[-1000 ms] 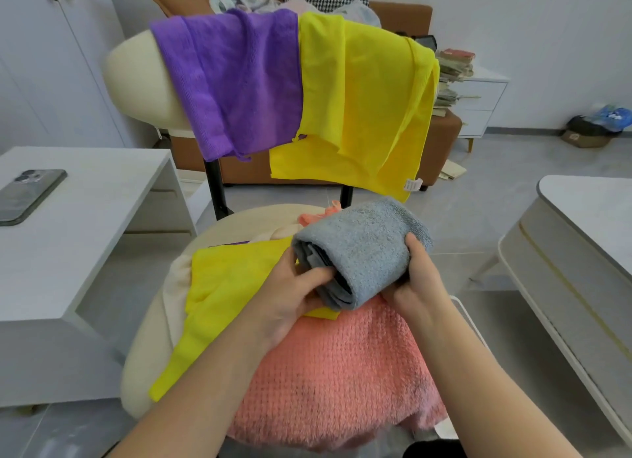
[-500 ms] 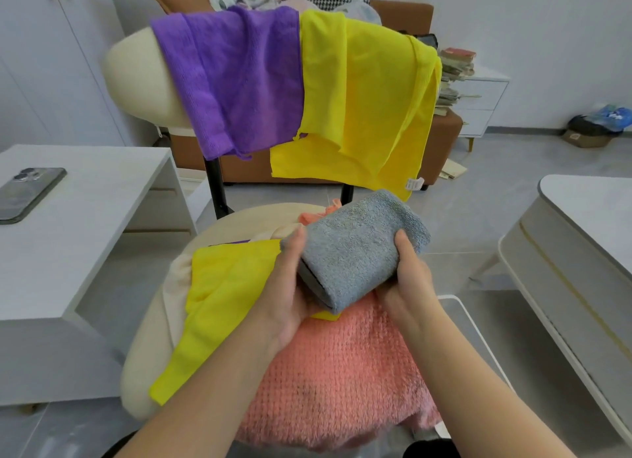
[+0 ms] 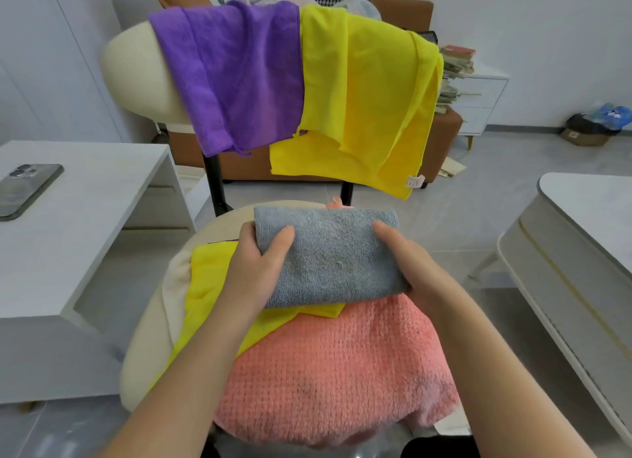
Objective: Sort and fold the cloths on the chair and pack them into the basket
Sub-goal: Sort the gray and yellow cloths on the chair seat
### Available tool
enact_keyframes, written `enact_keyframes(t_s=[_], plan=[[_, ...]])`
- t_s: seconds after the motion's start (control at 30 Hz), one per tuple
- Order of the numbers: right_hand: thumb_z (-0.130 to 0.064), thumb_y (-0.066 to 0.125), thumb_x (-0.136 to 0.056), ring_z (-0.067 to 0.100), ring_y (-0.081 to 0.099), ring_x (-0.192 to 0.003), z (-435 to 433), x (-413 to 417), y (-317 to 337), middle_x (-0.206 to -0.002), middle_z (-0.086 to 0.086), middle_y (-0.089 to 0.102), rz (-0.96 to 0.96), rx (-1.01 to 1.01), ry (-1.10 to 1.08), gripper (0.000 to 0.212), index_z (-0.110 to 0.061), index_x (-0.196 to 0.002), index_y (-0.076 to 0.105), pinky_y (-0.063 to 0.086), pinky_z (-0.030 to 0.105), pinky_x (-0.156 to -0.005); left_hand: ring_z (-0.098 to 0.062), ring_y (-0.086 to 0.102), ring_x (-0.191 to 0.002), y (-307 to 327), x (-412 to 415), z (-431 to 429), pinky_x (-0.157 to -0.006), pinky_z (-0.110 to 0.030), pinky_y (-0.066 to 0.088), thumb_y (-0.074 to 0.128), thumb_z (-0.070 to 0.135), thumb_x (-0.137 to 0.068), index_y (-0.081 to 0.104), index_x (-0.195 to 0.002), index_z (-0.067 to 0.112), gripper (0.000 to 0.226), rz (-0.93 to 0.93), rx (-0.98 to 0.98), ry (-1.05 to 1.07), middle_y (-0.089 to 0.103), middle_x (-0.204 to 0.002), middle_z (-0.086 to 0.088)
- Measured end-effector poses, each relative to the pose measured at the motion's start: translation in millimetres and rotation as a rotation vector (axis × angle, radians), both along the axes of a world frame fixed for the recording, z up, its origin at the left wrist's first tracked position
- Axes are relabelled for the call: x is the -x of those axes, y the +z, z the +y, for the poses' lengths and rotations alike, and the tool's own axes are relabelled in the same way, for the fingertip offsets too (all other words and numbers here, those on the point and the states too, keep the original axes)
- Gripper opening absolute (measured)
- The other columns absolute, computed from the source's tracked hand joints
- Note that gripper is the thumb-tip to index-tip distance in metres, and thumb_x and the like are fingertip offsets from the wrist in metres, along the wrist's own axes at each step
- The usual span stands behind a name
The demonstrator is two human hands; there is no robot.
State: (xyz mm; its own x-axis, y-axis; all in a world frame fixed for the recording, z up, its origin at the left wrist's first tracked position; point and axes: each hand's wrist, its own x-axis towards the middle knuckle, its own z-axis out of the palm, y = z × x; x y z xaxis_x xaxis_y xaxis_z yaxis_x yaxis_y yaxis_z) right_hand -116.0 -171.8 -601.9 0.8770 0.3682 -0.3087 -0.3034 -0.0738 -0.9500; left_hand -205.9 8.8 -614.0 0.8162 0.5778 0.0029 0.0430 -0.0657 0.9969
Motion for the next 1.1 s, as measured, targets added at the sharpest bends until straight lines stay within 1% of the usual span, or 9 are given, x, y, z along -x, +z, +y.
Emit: enact_keyframes(t_s=[0.13, 0.3, 0.4, 0.53, 0.63, 0.77, 0.9, 1.0, 1.1], plan=[[-0.039, 0.053, -0.094, 0.011, 0.061, -0.092, 11.0, 6.1, -6.8, -0.089, -0.005, 0.061, -0.535, 0.291, -0.185, 0.025, -0.014, -0.099, 0.055, 0.042, 0.028, -0.073, -0.018, 0.057, -0.098, -7.4, -4.5, -2.7, -0.082, -0.028, 0.041, 0.053, 0.037, -0.093, 0.052, -0.104, 0.021, 0.020, 0.055, -0.177, 0.144, 0.060, -0.098, 0.004], [-0.037, 0.051, -0.090, -0.012, 0.050, -0.071, 4.9, 18.6, -8.2, -0.080, -0.022, 0.049, -1.137, 0.244, -0.153, 0.024, -0.014, -0.098, 0.050, 0.035, 0.004, -0.062, -0.024, 0.063, -0.102, -12.0, -12.9, 1.9, -0.097, -0.041, 0.047, 0.046, 0.040, -0.097, 0.062, -0.098, 0.022, 0.024, 0.097, 0.113, 0.055, 0.067, -0.103, -0.003], [-0.030, 0.050, -0.096, -0.010, 0.052, -0.071, 7.3, 10.6, -10.2, -0.079, -0.016, 0.054, -0.876, 0.256, -0.235, 0.015, -0.016, -0.093, 0.049, 0.037, 0.010, -0.063, -0.013, 0.062, -0.091, -4.3, -4.6, -4.2, -0.076, -0.022, 0.045, 0.049, 0.039, -0.096, 0.055, -0.101, 0.020, 0.021, -0.123, -0.226, 0.144, 0.062, -0.087, 0.012], [-0.033, 0.048, -0.098, 0.011, 0.058, -0.087, 9.7, -0.5, -10.5, -0.091, -0.001, 0.064, -0.370, 0.103, -0.204, 0.019, -0.021, -0.088, 0.059, 0.045, 0.033, -0.078, -0.021, 0.051, -0.077, 3.7, 10.0, -5.1, -0.057, -0.025, 0.033, 0.044, 0.053, -0.091, 0.043, -0.109, 0.018, 0.039, -0.416, -0.858, 0.108, 0.055, -0.082, 0.005], [-0.030, 0.049, -0.098, -0.005, 0.052, -0.072, 7.9, 12.9, -5.0, -0.078, -0.013, 0.056, -0.727, 0.157, -0.297, 0.015, -0.018, -0.089, 0.052, 0.039, 0.020, -0.064, -0.023, 0.057, -0.077, 3.9, 3.7, -10.5, -0.059, -0.025, 0.032, 0.047, 0.038, -0.096, 0.049, -0.108, 0.014, 0.027, -0.286, -0.629, 0.241, 0.057, -0.081, 0.006], [-0.038, 0.048, -0.090, 0.001, 0.046, -0.066, 6.3, 27.2, -5.4, -0.075, -0.017, 0.050, -1.211, 0.255, -0.272, 0.013, -0.027, -0.095, 0.046, 0.033, 0.018, -0.057, -0.025, 0.058, -0.100, -10.6, -11.8, -0.4, -0.077, -0.031, 0.041, 0.041, 0.034, -0.100, 0.053, -0.097, 0.017, 0.021, -0.012, -0.078, 0.160, 0.058, -0.087, 0.009], [-0.033, 0.047, -0.098, -0.005, 0.052, -0.070, 11.5, 16.7, -6.6, -0.079, -0.015, 0.056, -0.792, 0.190, -0.298, 0.012, -0.026, -0.088, 0.048, 0.038, 0.012, -0.062, -0.029, 0.059, -0.081, -0.9, 2.1, -6.9, -0.060, -0.029, 0.031, 0.043, 0.031, -0.098, 0.049, -0.106, 0.008, 0.025, -0.215, -0.556, 0.249, 0.059, -0.080, 0.002], [-0.034, 0.046, -0.098, 0.009, 0.057, -0.087, 10.8, -0.2, -11.5, -0.091, -0.002, 0.063, -0.441, 0.167, -0.232, 0.020, -0.021, -0.087, 0.058, 0.044, 0.031, -0.079, -0.024, 0.051, -0.075, 5.1, 10.5, -6.1, -0.056, -0.030, 0.034, 0.039, 0.043, -0.098, 0.040, -0.112, 0.008, 0.038, -0.483, -0.988, 0.151, 0.066, -0.083, -0.018], [-0.035, 0.046, -0.098, 0.009, 0.055, -0.083, 10.8, 1.0, -13.4, -0.082, -0.008, 0.060, -0.535, 0.164, -0.282, 0.023, -0.019, -0.088, 0.058, 0.043, 0.026, -0.074, -0.022, 0.050, -0.078, 1.0, 11.0, -4.9, -0.057, -0.030, 0.035, 0.039, 0.042, -0.098, 0.041, -0.112, 0.008, 0.037, -0.481, -0.953, 0.121, 0.063, -0.082, -0.014]])
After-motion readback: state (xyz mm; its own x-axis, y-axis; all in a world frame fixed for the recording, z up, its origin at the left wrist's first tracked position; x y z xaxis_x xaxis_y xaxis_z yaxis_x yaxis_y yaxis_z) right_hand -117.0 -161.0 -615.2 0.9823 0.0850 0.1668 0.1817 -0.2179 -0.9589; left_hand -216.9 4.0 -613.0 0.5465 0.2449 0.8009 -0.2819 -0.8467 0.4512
